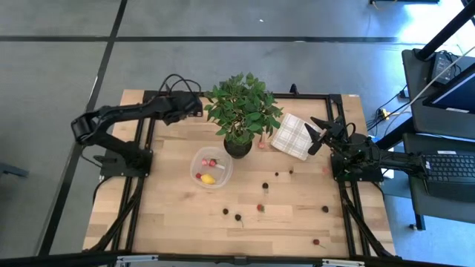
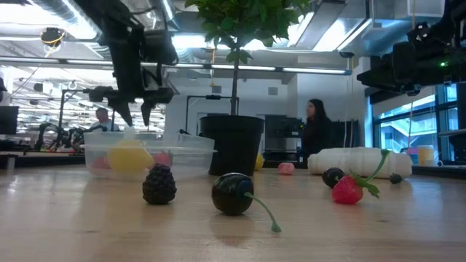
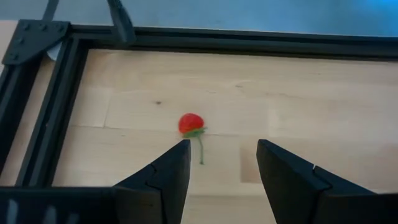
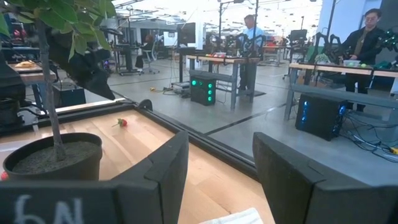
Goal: Pick and placing Produce into tupperware
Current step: Put the top red strawberry into the transparent bin
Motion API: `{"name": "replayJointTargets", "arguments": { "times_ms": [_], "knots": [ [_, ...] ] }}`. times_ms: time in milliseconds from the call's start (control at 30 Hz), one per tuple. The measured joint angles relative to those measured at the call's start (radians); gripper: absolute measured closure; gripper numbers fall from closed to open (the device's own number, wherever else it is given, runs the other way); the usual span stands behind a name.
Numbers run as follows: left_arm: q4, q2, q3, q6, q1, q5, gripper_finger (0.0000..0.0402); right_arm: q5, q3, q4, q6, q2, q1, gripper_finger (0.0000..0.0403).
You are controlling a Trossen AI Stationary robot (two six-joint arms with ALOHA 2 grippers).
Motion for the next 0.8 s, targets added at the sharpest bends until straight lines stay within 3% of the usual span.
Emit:
{"name": "replayJointTargets", "arguments": {
  "times_ms": [367,800],
  "knots": [
    [0.032,0.032,0.0,0.007,0.159,0.094,0.0225,0.0,0.0,0.0,-0.001,0.0,0.0,0.0221],
    [0.099,0.128,0.0,0.06,0.221,0.211,0.0225,0.0,0.0,0.001,-0.001,0.0,0.0,0.0221]
  ]
}}
